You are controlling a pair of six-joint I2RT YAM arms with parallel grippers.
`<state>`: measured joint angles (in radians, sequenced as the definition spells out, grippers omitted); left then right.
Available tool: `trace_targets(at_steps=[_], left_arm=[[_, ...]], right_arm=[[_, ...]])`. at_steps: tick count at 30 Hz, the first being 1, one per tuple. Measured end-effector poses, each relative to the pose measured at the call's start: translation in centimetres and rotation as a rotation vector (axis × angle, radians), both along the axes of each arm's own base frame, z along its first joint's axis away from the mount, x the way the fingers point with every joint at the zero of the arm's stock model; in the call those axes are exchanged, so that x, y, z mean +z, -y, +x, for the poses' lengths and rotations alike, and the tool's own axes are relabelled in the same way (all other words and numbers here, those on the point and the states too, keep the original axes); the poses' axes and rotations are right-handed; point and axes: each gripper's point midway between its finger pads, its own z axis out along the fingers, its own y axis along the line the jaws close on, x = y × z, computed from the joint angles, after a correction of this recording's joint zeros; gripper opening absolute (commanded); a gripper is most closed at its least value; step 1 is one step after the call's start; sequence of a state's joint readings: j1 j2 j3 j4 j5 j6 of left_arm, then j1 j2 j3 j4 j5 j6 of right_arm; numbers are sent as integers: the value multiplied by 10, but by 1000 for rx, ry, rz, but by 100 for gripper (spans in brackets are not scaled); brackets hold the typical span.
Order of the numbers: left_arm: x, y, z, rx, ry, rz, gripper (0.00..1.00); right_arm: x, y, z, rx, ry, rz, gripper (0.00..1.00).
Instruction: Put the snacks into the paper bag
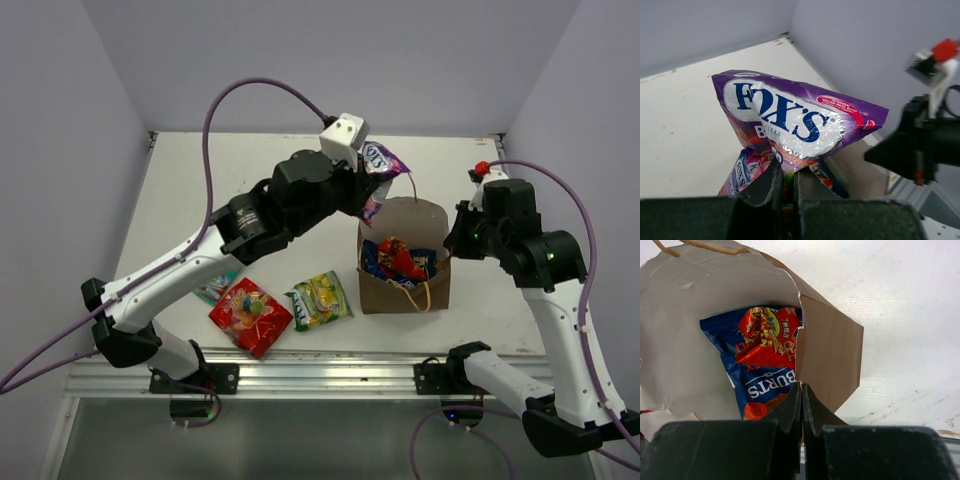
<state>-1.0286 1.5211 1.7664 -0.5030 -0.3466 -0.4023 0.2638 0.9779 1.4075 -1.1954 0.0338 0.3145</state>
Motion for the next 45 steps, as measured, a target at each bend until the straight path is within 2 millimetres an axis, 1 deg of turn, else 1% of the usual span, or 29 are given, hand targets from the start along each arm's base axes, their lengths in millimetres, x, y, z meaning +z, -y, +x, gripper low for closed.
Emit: trace_targets(at_steps=[2,4,5,7,11,12,13,15,16,18,21,24,25,26,28,29,30,31,32,34,35,36,37,38,39,40,43,44,45], left_arm=[[20,13,-21,-91,23,-57,0],[18,25,-36,-159,16,-65,0],[10,33,-42,-193,4,-57,0],[-18,48,-51,-248,-37,-14,0],[-97,67,-66,-331,-152,120,0],[-110,69,-69,-342,-172,145,6],[-122,70,-71,-352,-192,167,32],[-133,70,-73,-366,-200,195,65],[-132,69,-73,-370,-191,195,69],[-118,69,-72,-360,-159,164,70],[-82,50,-71,-289,-53,98,74],[-30,13,-85,-199,59,-17,77],[-12,-6,-88,-149,88,-65,80],[3,-26,-89,-90,107,-110,81],[14,-63,-79,44,119,-161,81],[10,-77,-72,101,113,-164,81],[-5,-86,-61,152,94,-137,81],[-30,-87,-51,182,60,-90,80],[-67,-83,-42,198,12,-9,80],[-161,-73,-32,190,-114,202,80],[-202,-70,-33,173,-171,292,80],[-253,-71,-41,142,-248,408,80],[-298,-78,-53,111,-326,513,80],[-332,-88,-67,82,-395,605,80],[-356,-99,-80,62,-453,679,80],[-367,-102,-85,52,-485,710,80],[-363,-91,-85,30,-498,686,78],[-365,-91,-85,29,-501,687,75],[-366,-90,-86,27,-503,689,63]], right_arm=[[0,0,0,0,0,0,0],[0,0,0,-1,0,0,0],[0,0,0,-1,0,0,0],[0,0,0,-1,0,0,0],[1,0,-1,-3,3,3,0],[1,0,-1,-4,3,4,0],[1,0,-1,-5,2,5,0],[0,0,-1,-6,0,6,0],[-1,0,-1,-8,-1,7,0],[-3,0,-2,-9,-7,7,0],[-7,0,-3,-13,-23,7,0],[-7,0,-2,-13,-22,8,0],[-7,0,-2,-13,-22,8,0],[-7,0,-2,-13,-22,8,0],[-7,0,-2,-13,-23,7,0],[-7,0,-2,-13,-22,8,0],[-7,0,-2,-13,-22,8,0],[-7,0,-2,-13,-22,8,0],[-7,0,-2,-13,-23,8,0],[-7,0,-2,-13,-23,8,0],[-7,0,-2,-13,-23,8,0],[-7,0,-2,-13,-23,8,0],[-7,0,-2,-13,-23,8,0],[-7,0,-2,-14,-23,8,0],[-7,0,-2,-14,-23,8,0],[-7,0,-2,-15,-23,9,0],[-7,0,-2,-17,-21,12,0],[-6,0,-3,-18,-19,14,0],[-6,0,-3,-18,-18,15,0]])
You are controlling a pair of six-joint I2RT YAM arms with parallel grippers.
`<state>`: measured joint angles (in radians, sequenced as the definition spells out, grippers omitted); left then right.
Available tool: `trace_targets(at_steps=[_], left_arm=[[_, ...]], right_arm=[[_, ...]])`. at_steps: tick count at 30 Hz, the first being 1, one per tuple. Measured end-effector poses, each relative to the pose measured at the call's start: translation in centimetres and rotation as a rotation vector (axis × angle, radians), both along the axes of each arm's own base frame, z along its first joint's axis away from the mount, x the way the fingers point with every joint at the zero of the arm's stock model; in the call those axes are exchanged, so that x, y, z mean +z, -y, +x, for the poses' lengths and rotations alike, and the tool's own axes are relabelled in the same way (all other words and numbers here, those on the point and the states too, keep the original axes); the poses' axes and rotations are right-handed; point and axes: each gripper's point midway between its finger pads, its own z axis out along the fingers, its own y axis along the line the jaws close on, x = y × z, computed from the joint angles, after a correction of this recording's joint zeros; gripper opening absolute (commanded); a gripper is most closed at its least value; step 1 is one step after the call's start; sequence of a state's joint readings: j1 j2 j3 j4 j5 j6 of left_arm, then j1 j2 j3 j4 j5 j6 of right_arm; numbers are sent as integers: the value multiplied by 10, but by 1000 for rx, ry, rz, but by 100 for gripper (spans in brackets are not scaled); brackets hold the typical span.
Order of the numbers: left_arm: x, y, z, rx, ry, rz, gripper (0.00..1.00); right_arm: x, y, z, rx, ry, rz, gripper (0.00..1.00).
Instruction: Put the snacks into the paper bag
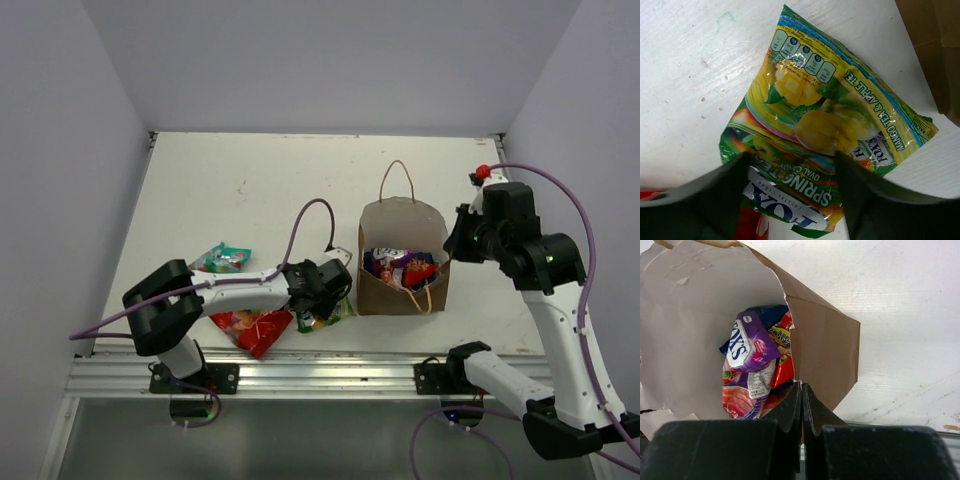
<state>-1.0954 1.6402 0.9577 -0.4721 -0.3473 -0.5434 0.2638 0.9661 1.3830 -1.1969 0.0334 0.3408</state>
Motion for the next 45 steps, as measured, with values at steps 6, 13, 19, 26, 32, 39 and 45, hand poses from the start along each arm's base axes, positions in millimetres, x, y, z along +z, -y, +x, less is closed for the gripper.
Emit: trace_targets(at_steps=[6,13,19,26,32,39,45], left_arm=[[3,4,3,21,14,-25,0],[39,-22,2,78,72,24,0],[257,23,32,117,434,-362,0],[422,57,22,15,610,-823,0],[322,123,27,-126,467,-643,0],[250,130,22,-192,380,-476,84],[322,52,51,112,582,-541,100]], right_arm=[[3,1,-4,-1,13,6,0],[3,1,-5,-2,11,6,0],[2,1,-5,-2,7,5,0],[2,1,-6,-5,6,7,0],[4,2,-9,-8,18,12,0],[4,2,-9,-11,20,17,0],[-4,2,-10,-11,-4,10,0]])
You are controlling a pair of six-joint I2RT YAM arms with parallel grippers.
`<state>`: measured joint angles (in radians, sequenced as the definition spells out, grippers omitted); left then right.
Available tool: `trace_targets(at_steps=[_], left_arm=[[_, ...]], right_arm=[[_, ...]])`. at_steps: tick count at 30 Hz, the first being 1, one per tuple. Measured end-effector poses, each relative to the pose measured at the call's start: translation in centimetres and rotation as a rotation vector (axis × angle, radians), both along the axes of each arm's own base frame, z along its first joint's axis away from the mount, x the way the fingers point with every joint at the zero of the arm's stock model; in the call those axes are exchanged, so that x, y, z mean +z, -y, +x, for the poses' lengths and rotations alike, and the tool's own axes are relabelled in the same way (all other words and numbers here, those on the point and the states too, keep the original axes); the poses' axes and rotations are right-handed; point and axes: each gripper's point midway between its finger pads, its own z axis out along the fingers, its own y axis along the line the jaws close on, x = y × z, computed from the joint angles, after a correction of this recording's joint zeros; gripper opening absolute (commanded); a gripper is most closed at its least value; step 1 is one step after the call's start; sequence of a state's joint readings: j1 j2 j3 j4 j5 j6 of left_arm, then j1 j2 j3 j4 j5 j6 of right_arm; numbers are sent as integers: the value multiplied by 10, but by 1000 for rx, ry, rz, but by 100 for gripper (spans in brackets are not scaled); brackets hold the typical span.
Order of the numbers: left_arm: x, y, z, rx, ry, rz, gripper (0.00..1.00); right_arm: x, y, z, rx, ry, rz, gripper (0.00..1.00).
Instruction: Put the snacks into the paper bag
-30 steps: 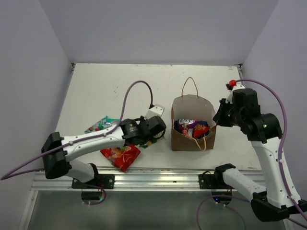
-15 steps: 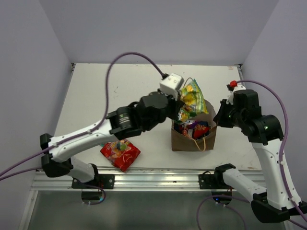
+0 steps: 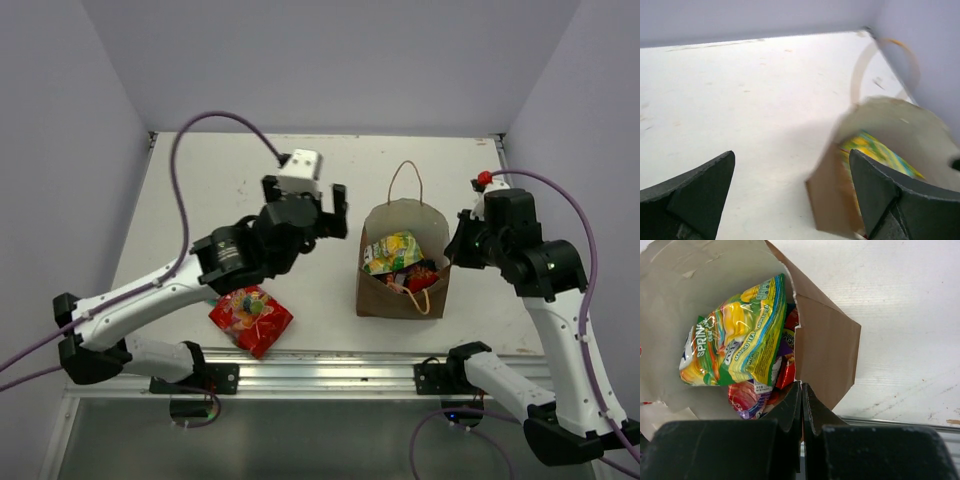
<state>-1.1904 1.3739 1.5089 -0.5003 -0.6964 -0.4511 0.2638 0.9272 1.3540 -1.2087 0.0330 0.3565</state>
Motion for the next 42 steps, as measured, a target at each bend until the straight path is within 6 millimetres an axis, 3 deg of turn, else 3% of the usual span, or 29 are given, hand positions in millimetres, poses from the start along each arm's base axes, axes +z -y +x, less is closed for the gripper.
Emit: trace_targets(at_steps=[2,4,5,7,8,11,12,14,18,21,22,23,24,25,31,33,35,37,40,42], left_arm=[[4,-52,20,173,-2,-47,100],[-28,-112,48,366,-31,-47,100],[-50,-136,55,434,-60,-14,100],[-112,-193,70,594,-156,62,100],[-155,-222,72,670,-232,115,100],[-234,-272,53,772,-408,237,100],[-249,-284,46,794,-449,261,100],[-262,-294,41,815,-483,269,100],[-275,-294,54,832,-493,250,95],[-303,-295,52,828,-552,279,86],[-310,-295,50,828,-567,286,72],[-314,-295,50,833,-571,284,49],[-314,-295,51,838,-569,278,11],[-313,-295,53,839,-566,266,0],[-288,-284,56,783,-544,202,0],[-259,-266,68,719,-513,160,0],[-209,-232,90,610,-427,88,0],[-141,-175,109,433,-310,-31,0],[-33,-79,105,110,-148,-199,0],[22,-21,89,-93,-69,-270,0]], right_arm=[[-1,0,0,0,-4,-1,0],[-1,0,1,0,-3,-1,0],[-1,-1,1,1,-1,0,0],[-1,-2,2,6,2,6,0],[0,-3,3,8,2,9,0],[-1,-5,4,18,0,18,0],[-1,-6,4,19,-2,18,0],[-2,-6,5,19,-6,17,0],[-3,-6,5,19,-8,15,0],[-3,-6,5,21,-8,13,0],[-3,-6,5,22,-8,12,0],[-3,-6,5,23,-8,12,0],[-3,-5,5,24,-7,10,0],[-3,-5,5,24,-8,10,0],[-3,-5,5,28,-7,5,0],[-3,-5,5,29,-8,5,0],[-4,-6,6,30,-11,5,0],[-5,-6,7,29,-17,3,0],[-6,-6,8,30,-23,2,0],[-6,-6,8,30,-22,4,0]])
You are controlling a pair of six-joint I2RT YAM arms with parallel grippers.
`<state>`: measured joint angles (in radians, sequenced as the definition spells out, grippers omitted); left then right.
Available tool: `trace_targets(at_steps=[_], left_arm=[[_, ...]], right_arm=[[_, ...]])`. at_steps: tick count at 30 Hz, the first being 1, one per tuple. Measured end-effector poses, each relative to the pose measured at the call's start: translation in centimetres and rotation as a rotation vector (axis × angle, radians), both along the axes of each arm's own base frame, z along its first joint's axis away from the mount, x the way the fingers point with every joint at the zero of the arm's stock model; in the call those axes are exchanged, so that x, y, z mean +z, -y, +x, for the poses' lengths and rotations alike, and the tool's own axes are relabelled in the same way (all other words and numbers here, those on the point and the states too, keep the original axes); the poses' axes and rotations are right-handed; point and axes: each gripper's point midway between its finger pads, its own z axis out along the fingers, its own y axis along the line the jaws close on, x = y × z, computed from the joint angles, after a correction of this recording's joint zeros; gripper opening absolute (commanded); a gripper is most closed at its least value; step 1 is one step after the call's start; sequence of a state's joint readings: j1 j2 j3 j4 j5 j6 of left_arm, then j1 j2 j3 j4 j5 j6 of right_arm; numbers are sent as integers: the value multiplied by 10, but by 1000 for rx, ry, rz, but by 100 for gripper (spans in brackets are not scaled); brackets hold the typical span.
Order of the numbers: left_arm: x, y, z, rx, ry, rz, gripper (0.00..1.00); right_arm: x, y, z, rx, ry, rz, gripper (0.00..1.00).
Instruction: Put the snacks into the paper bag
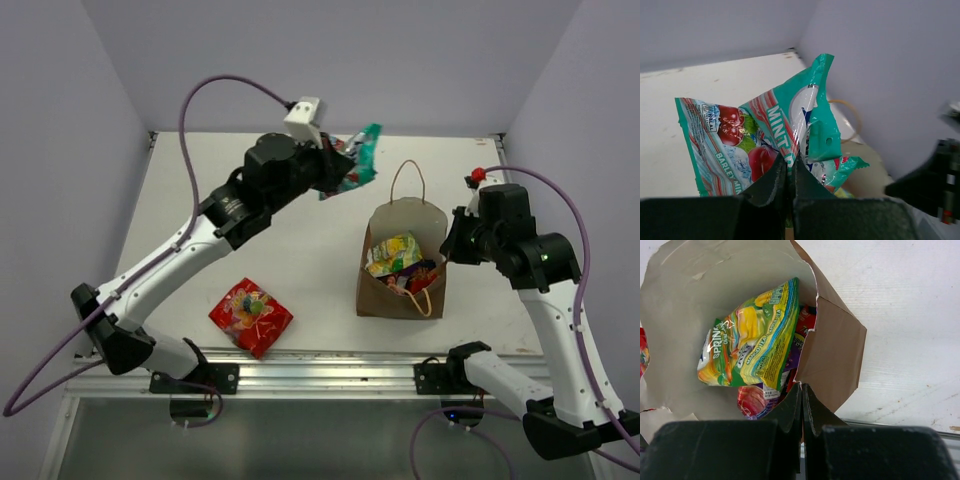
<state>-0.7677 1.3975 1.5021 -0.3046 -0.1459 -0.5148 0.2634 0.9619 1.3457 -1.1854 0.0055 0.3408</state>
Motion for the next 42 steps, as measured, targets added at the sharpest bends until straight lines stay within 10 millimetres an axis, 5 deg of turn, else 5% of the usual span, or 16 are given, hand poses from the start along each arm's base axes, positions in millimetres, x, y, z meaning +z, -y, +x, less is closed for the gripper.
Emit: trace_targets(at_steps=[2,4,8,12,15,16,17,21,25,27,30,33,34,36,38,42], left_arm=[[29,48,-20,-154,64,-45,0],[30,97,-47,-306,79,-42,0],[-29,161,-95,-503,0,67,0],[-93,171,-125,-568,-99,198,0],[-111,159,-123,-534,-121,257,18],[-112,154,-121,-513,-115,274,32],[-111,148,-117,-483,-106,291,62],[-71,116,-107,-311,-2,292,97],[-9,49,-121,-71,63,150,100],[-10,1,-119,84,22,103,100],[-71,-55,-94,323,-137,164,100],[-190,-78,-87,433,-339,429,100],[-247,-85,-97,428,-435,556,100],[-317,-115,-130,411,-586,751,100],[-336,-137,-148,419,-651,825,100],[-329,-145,-153,458,-716,738,100]], right_arm=[[0,0,0,1,2,1,0],[1,0,1,0,3,2,0],[2,0,0,-2,8,2,0],[2,3,-7,-6,8,-2,0],[2,4,-10,-7,8,-1,0],[3,4,-10,-6,10,0,0],[3,4,-9,-6,10,0,0],[3,3,-8,-6,14,2,0],[3,3,-8,-4,12,3,0],[3,3,-8,-4,12,3,0],[2,2,-6,-3,4,1,0],[0,1,-4,-2,-2,-2,0],[0,1,-4,-1,-5,-2,0],[-1,1,-3,1,-7,-1,0],[-1,0,-2,2,-9,-1,0],[-1,0,-2,3,-10,-2,0]])
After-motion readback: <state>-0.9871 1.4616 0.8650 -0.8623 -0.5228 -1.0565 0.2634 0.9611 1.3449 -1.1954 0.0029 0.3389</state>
